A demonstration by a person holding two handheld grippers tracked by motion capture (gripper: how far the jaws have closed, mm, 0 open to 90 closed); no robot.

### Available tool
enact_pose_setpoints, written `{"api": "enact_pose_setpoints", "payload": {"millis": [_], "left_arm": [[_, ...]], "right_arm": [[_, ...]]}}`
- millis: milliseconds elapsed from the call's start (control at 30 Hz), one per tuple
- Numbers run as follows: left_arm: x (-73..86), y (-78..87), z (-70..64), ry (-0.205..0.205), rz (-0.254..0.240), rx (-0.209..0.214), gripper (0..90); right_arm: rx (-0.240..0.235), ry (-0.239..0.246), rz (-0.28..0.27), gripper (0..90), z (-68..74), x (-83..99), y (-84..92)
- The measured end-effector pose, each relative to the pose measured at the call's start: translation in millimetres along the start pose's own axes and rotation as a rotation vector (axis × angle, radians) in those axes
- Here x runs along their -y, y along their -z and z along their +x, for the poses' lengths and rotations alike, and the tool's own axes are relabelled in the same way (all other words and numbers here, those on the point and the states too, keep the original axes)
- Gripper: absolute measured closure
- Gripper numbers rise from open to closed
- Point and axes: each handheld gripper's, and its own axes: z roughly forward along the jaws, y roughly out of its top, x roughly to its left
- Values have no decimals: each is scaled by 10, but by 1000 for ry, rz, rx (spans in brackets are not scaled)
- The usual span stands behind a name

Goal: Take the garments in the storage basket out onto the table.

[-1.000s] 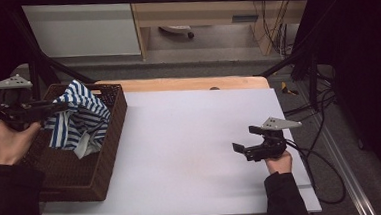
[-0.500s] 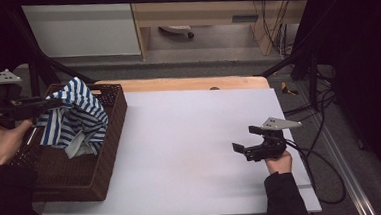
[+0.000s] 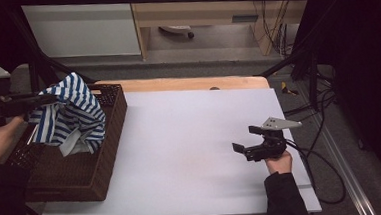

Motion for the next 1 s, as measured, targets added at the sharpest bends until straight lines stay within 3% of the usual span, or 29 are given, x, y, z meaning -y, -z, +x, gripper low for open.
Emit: {"api": "enact_pose_setpoints", "payload": {"millis": [567,1000], "left_arm": [[-144,99,-124,-28,-25,34,804],[-315,62,-285,-55,-36,67,805]], "right_arm": [[-1,0,0,43,2,-2,2],[-1,2,-2,43,4,-5,7]]}}
